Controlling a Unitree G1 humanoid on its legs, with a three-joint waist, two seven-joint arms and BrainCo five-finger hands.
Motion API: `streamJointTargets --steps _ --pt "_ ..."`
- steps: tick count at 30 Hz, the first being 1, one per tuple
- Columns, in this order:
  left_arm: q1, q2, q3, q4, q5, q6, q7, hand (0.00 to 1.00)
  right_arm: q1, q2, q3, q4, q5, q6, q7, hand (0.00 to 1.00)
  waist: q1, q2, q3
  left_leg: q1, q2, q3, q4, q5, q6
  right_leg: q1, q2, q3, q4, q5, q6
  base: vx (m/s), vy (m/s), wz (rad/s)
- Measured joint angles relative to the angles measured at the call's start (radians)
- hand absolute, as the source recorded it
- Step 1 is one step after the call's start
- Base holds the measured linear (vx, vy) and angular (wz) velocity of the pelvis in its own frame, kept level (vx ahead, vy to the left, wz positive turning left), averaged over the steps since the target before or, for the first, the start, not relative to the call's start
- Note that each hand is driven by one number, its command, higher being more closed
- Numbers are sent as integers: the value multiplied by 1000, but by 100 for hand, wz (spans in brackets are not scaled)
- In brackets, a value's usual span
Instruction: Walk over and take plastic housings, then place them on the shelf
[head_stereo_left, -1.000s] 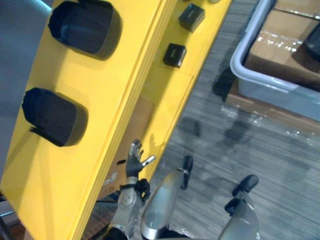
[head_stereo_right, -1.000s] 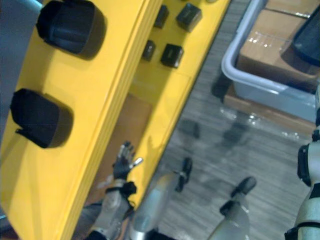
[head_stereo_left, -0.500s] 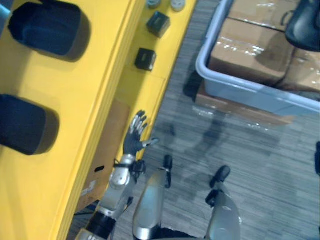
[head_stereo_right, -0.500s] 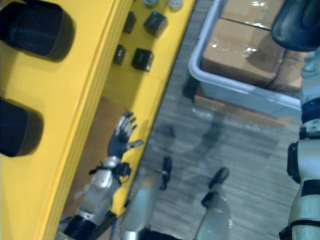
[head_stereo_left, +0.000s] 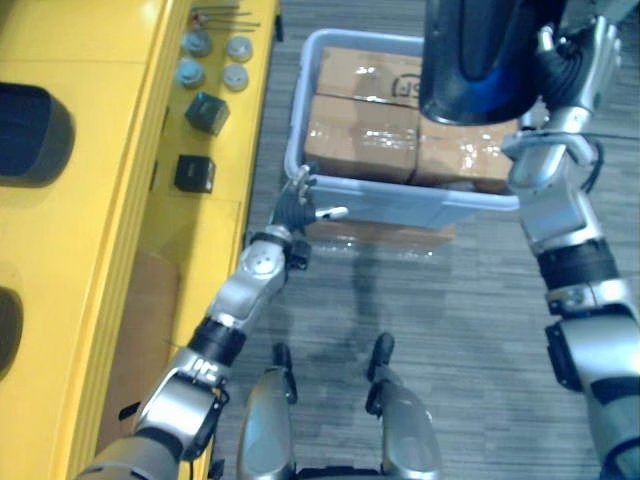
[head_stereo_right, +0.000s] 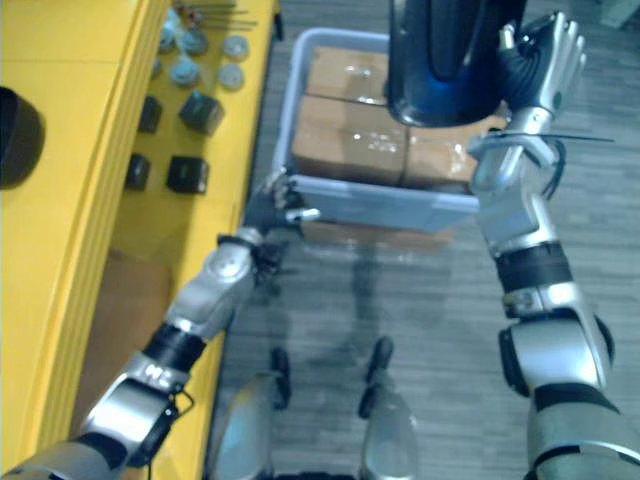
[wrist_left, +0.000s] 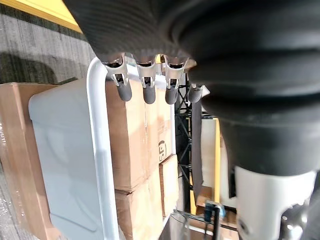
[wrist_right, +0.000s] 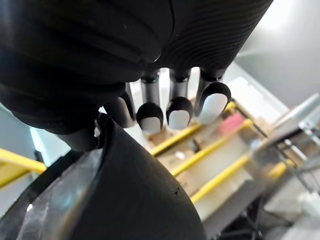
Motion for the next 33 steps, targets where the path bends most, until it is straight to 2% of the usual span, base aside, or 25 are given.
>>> streamJointTargets --steps 2,8,11,13,19,27,31,33 --pt "-39 -10 0 68 -7 14 40 0 11 16 0 0 -20 -21 0 100 -8 -9 -4 1 6 7 0 2 -3 0 7 10 -10 8 2 -84 1 -19" --pt "-102 -39 15 138 -152 12 129 0 15 34 1 0 -63 -56 2 100 -12 -13 -2 14 12 23 -5 3 -5 -1 13 28 -13 23 8 -26 10 -8" --pt "-116 -41 43 156 -251 0 141 0 15 51 4 1 -82 -65 2 100 -14 -16 -1 12 10 25 -6 3 -5 -6 12 31 -13 25 8 2 43 -2" --pt "-120 -38 66 165 -351 -27 141 0 15 62 19 7 -94 -65 5 100 -13 -18 -2 9 9 27 -7 3 -5 -12 12 36 -13 26 8 5 41 -3" --pt "-134 -40 82 166 -504 -63 131 0 14 72 49 16 -128 -65 25 100 -11 -18 -2 9 4 26 -10 3 -5 -12 9 36 -11 26 8 -7 41 1" --pt "-136 -39 81 141 -552 -90 79 0 10 76 86 64 -129 -74 44 100 -5 -18 -2 10 4 24 -10 4 -4 -11 8 36 -6 25 7 -30 33 0" --pt "-136 -39 72 107 -539 -90 65 0 10 83 121 92 -151 -96 48 100 -4 -18 -2 14 4 23 -13 4 -5 -7 8 35 -6 25 7 -7 11 0" --pt "-136 -41 67 102 -497 -90 63 0 10 92 132 93 -165 -97 53 100 -5 -18 -2 14 3 22 -16 7 -5 -7 7 33 -6 25 7 -1 3 2"
